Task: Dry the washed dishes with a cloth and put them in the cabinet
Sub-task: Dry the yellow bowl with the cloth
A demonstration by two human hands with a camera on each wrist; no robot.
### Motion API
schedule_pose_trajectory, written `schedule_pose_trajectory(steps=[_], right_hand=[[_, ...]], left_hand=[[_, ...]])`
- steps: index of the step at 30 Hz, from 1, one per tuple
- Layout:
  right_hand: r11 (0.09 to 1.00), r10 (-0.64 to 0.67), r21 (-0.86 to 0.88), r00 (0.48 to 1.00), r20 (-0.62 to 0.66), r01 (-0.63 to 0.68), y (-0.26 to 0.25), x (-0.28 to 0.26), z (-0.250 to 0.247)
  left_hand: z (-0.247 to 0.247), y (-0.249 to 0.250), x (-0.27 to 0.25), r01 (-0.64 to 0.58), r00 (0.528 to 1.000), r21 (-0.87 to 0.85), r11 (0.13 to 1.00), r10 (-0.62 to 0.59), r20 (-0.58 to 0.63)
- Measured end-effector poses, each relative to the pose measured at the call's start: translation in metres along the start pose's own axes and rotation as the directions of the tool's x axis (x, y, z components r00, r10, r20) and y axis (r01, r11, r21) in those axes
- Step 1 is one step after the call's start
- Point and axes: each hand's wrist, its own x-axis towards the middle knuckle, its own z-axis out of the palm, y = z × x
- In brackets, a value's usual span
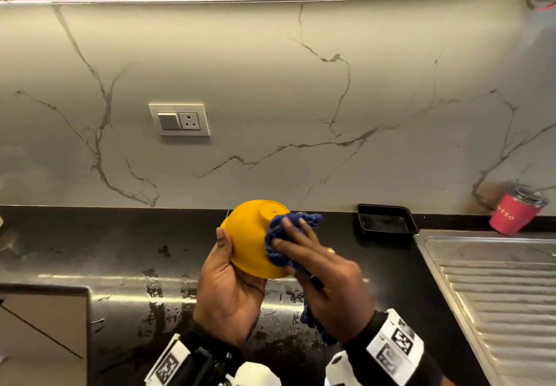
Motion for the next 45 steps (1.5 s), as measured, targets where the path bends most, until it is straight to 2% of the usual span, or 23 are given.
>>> schedule_pose_trajectory(steps=[2,3,8,12,15,19,21,24,29,33,35,37,39,43,45], right_hand=[[0.992,-0.056,-0.11,0.997,0.061,0.063,-0.005,0.0,0.004],[0.99,-0.046,-0.128,0.997,0.066,0.055,-0.005,0.003,0.004],[0.98,0.196,0.021,0.98,0.025,-0.196,0.0,0.031,-0.011],[0.945,0.318,-0.102,0.946,0.056,-0.311,0.01,0.05,-0.022],[0.953,0.304,-0.017,0.951,0.05,-0.304,0.006,0.051,-0.021],[0.989,0.077,-0.138,0.982,0.173,-0.053,0.004,0.029,-0.01],[0.995,0.032,-0.099,0.99,0.137,-0.018,0.011,0.018,-0.008],[0.989,0.131,0.057,0.99,0.053,-0.134,0.021,0.006,-0.008],[0.962,0.195,0.175,0.976,0.095,-0.209,0.031,0.001,-0.008],[0.903,0.293,0.295,0.95,0.113,-0.313,0.043,0.005,-0.011],[0.849,0.381,0.346,0.917,0.122,-0.399,0.049,0.013,-0.011],[0.815,0.439,0.347,0.885,0.154,-0.465,0.053,0.024,-0.013],[0.813,0.443,0.315,0.872,0.21,-0.489,0.054,0.035,-0.017],[0.819,0.362,0.301,0.847,0.391,-0.489,0.047,0.053,-0.022],[0.888,0.289,0.188,0.828,0.48,-0.419,0.042,0.058,-0.021]], left_hand=[[0.0,-0.005,-0.001,-0.005,0.999,0.016,1.0,0.005,0.042],[0.0,-0.007,-0.002,-0.023,0.998,0.044,0.999,0.02,0.056],[0.006,-0.014,-0.007,-0.117,0.985,0.309,0.944,0.069,0.161],[0.007,-0.02,-0.008,-0.136,0.981,0.421,0.897,0.062,0.185],[0.007,-0.015,-0.002,-0.159,0.982,0.369,0.916,0.107,0.158],[0.005,-0.005,0.009,-0.118,0.992,0.241,0.963,0.102,0.076],[0.001,-0.003,0.014,-0.049,0.999,0.188,0.981,0.046,0.023],[-0.006,-0.006,0.02,0.031,0.999,0.122,0.992,-0.028,-0.03],[-0.019,-0.008,0.032,0.12,0.989,0.018,0.993,-0.119,-0.086],[-0.028,-0.004,0.039,0.149,0.985,0.048,0.988,-0.143,-0.1],[-0.031,0.0,0.041,0.142,0.987,0.106,0.984,-0.133,-0.084],[-0.034,0.005,0.043,0.156,0.987,0.2,0.967,-0.144,-0.073],[-0.035,0.009,0.044,0.178,0.984,0.296,0.938,-0.165,-0.069],[-0.028,0.012,0.043,0.128,0.991,0.467,0.875,-0.131,-0.027],[-0.026,0.01,0.044,0.08,0.995,0.489,0.868,-0.1,0.013]])
